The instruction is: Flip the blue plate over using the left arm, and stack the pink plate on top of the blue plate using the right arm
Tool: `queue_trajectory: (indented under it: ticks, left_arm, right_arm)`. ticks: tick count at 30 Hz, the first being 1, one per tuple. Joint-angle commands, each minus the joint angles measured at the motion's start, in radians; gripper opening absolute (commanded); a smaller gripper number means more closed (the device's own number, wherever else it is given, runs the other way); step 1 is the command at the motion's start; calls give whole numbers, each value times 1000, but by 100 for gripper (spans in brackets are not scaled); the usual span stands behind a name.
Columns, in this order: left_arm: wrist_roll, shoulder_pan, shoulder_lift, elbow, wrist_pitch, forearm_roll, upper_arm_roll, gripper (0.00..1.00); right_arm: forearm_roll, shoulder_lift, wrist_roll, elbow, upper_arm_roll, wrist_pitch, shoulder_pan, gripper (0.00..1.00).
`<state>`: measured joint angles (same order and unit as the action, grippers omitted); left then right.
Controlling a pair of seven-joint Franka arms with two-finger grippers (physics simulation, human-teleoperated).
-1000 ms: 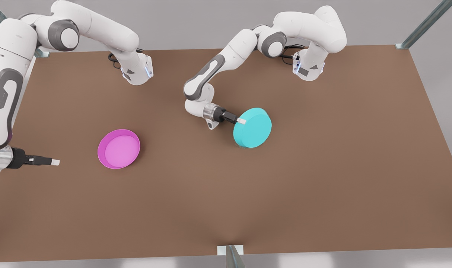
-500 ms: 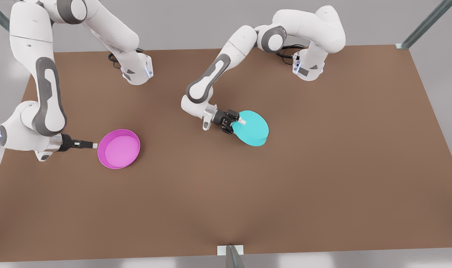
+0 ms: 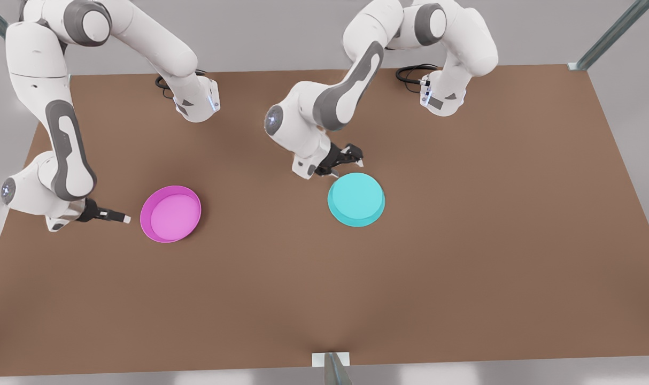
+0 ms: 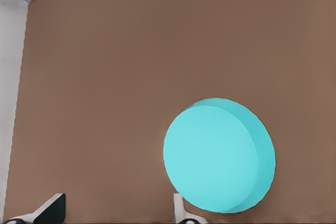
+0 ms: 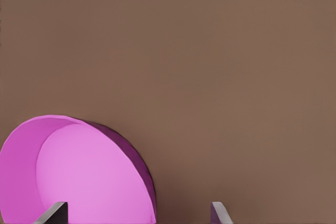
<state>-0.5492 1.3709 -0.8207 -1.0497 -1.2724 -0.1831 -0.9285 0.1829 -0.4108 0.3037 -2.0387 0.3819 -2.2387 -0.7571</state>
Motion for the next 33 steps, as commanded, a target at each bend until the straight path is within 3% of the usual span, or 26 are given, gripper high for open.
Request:
queue_trajectory:
  ticks: [1, 3, 5, 6, 8, 10, 13, 33]
  left_arm:
    - [50, -27, 23, -4, 1, -47, 0, 100]
    - [258, -239, 175, -39, -7, -69, 66, 100]
    - [290, -674, 443, -125, -56, 167, 584, 100]
    - [336, -921, 629, -323, -165, 224, 807, 100]
    - [469, -1168, 683, -362, -163, 220, 942, 100]
    - [453, -1159, 680, -372, -134, 224, 939, 100]
    - [448, -1158, 680, -357, -127, 224, 942, 100]
    - [414, -1109, 684, -322, -16, 241, 955, 100]
  right_arm:
    - [0, -3, 0, -9, 21, -16, -18, 100]
    - [-11, -26, 2, -41, 84, -81, -67, 100]
    - [-112, -63, 2, -43, 176, -93, -160, 100]
    - [-151, -92, 5, -41, 227, -88, -205, 100]
    - [-217, -128, 8, -41, 353, -73, -332, 100]
    - [-269, -178, -23, -41, 422, -78, -421, 100]
    - [-283, -232, -26, -44, 454, -113, -478, 100]
    - [-284, -240, -61, -107, 476, -206, -430, 100]
